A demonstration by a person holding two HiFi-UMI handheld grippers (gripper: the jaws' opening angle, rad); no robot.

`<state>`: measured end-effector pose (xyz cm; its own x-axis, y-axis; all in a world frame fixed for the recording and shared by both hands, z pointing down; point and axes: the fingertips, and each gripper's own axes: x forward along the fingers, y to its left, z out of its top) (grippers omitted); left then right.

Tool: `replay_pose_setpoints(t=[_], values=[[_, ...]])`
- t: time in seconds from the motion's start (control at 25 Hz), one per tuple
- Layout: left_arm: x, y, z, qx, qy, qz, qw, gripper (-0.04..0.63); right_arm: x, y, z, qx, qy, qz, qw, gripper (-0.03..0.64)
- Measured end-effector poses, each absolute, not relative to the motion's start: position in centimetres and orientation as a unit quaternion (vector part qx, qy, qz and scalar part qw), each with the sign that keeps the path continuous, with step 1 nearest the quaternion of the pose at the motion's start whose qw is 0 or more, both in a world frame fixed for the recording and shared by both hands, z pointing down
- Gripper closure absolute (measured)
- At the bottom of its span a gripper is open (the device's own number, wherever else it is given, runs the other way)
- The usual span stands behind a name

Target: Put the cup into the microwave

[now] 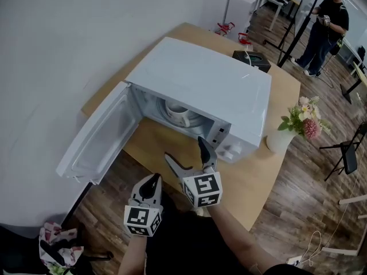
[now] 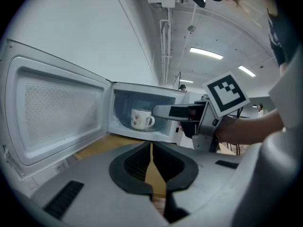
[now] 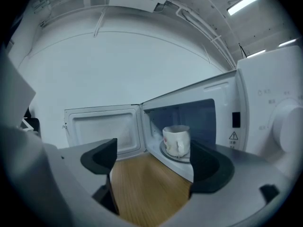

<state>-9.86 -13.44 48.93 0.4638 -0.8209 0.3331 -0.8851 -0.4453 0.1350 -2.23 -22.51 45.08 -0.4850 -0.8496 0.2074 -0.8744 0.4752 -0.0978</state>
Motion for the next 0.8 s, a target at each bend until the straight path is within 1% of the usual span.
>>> replay_pose_setpoints(t=[0.2, 0.28, 0.32, 0.36, 0.4, 0.56, 0.72, 0.8], values=[[-9.6, -13.9, 48.9, 0.845, -0.503, 0.110, 0.145, 0.578, -2.1, -21.8, 44.4, 0.499, -0.859, 0.096, 0.058, 0.156], [-9.4, -14.1, 48.8, 0.846, -0.501, 0.110, 0.144, 0.578, -1.7, -21.6, 43.9, 0.506, -0.856, 0.092, 0.055, 0.187], [-9.3, -14.2, 48.8, 0.847, -0.500, 0.111, 0.144, 0.578, -1.3, -21.5, 43.6, 0.516, -0.851, 0.087, 0.052, 0.239], [-9.2, -14.3, 48.8, 0.847, -0.499, 0.113, 0.143, 0.578, -0.9, -21.4, 43.2, 0.525, -0.846, 0.081, 0.050, 0.350], [-9.1, -14.4, 48.8, 0.848, -0.498, 0.115, 0.143, 0.578, -0.6, -21.3, 42.9, 0.530, -0.843, 0.075, 0.048, 0.421], [-8.2, -14.7, 48.6, 0.854, -0.487, 0.115, 0.142, 0.578, 0.2, -20.7, 42.0, 0.530, -0.844, 0.070, 0.046, 0.416], [-6.8, -14.8, 48.1, 0.865, -0.469, 0.112, 0.141, 0.578, 2.5, -19.8, 41.2, 0.553, -0.829, 0.074, 0.035, 0.465], [-5.9, -14.8, 47.9, 0.872, -0.457, 0.111, 0.139, 0.578, 3.7, -19.3, 41.1, 0.564, -0.821, 0.080, 0.029, 0.473]])
